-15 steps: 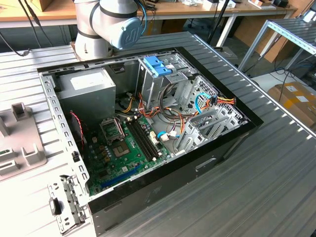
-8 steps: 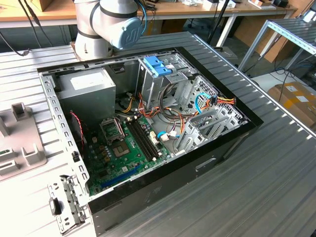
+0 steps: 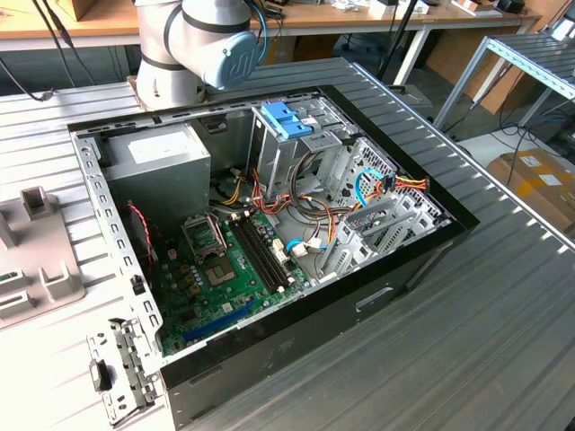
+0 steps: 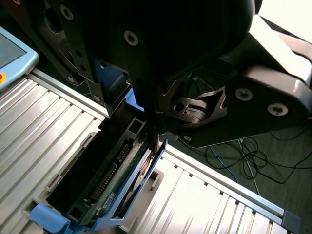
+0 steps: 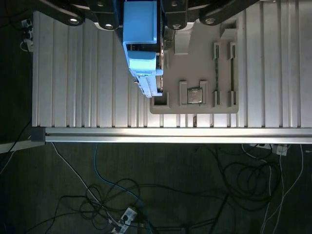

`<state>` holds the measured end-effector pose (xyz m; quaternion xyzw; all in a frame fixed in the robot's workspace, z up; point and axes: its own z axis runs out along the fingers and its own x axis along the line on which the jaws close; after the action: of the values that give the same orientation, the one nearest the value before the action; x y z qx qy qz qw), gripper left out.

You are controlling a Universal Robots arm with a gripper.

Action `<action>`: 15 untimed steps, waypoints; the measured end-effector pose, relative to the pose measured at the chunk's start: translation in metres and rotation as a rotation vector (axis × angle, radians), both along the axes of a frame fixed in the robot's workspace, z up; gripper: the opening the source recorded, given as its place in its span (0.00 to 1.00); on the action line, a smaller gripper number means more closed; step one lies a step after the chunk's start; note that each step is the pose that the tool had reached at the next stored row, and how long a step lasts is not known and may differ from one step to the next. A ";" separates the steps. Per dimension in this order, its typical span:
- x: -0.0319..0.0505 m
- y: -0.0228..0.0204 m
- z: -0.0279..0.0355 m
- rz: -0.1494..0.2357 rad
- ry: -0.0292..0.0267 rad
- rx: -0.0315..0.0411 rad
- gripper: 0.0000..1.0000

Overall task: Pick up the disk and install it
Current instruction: 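Pick up the disk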

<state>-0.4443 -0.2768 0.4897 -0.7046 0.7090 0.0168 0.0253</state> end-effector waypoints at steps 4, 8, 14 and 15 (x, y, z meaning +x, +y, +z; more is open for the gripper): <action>0.0000 -0.0035 0.0000 0.000 0.0000 0.0000 0.37; 0.0000 -0.0069 0.0000 0.000 0.0000 0.0000 0.37; 0.0000 -0.0116 0.0000 0.000 0.0001 0.0000 0.37; 0.0000 -0.0124 0.0000 0.000 0.0000 0.0000 0.37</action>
<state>-0.4443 -0.2892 0.4897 -0.7046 0.7089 0.0168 0.0253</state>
